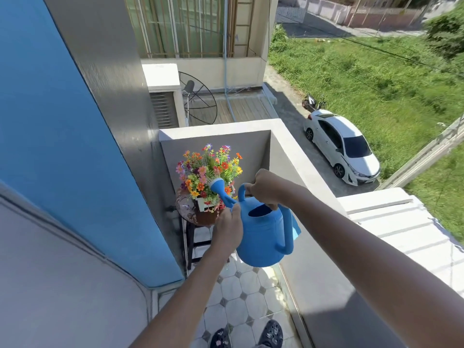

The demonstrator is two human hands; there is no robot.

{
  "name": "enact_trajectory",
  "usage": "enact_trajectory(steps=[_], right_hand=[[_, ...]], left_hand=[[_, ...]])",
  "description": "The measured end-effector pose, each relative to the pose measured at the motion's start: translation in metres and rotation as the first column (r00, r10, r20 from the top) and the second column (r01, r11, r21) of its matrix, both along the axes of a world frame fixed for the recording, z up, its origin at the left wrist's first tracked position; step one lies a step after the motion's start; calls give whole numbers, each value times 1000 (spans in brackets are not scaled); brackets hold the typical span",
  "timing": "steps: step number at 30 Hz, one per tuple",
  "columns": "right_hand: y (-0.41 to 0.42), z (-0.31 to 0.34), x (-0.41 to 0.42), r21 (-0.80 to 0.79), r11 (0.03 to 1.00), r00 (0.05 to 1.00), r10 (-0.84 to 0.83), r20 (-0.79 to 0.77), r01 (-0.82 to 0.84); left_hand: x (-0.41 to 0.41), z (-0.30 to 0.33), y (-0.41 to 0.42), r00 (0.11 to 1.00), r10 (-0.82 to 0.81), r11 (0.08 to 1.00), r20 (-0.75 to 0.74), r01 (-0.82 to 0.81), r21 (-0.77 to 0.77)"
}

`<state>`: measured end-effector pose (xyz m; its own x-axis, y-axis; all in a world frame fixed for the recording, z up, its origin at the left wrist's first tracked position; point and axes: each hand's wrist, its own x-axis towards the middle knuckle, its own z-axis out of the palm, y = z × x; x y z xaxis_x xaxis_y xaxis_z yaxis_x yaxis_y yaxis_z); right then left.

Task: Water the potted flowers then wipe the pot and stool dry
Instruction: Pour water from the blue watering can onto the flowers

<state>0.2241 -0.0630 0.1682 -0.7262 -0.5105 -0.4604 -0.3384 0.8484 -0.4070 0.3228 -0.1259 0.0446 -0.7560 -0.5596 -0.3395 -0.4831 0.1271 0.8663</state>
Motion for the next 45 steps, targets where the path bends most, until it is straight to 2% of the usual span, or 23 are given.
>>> enact_trajectory(steps=[4,10,21,24,30,35,38,41,45], right_hand=[[-13,2,7,-19,997,997,75,-20,-75],[-20,4,6,-24,995,995,93,-40,-94],[7,2,-16,149,988,998,34,-56,-26],[9,0,-23,84,996,999,2,-34,1],[1,1,-31,-46,998,998,-51,-27,50],[-6,-2,-43,-125,987,994,-104,-11,102],[-2,-11,-54,-173,973,988,-145,49,151],[8,-24,-64,-247,942,970,-196,142,226],[32,-42,-84,-355,853,921,-318,225,381]], left_hand=[[8,2,-10,1000,7,1000,20,-7,-18],[9,5,-17,1000,-15,996,22,17,-88],[-16,-2,14,992,-128,989,17,129,-72],[-21,0,14,992,-123,992,3,123,-35],[-33,5,-4,997,-75,995,-12,74,-68],[-41,19,-21,991,-123,974,-56,110,-197],[-54,15,-26,993,-92,985,-75,79,-153],[-73,8,-26,993,-92,983,-71,80,-164],[-105,3,-14,986,-148,981,-83,136,-138]])
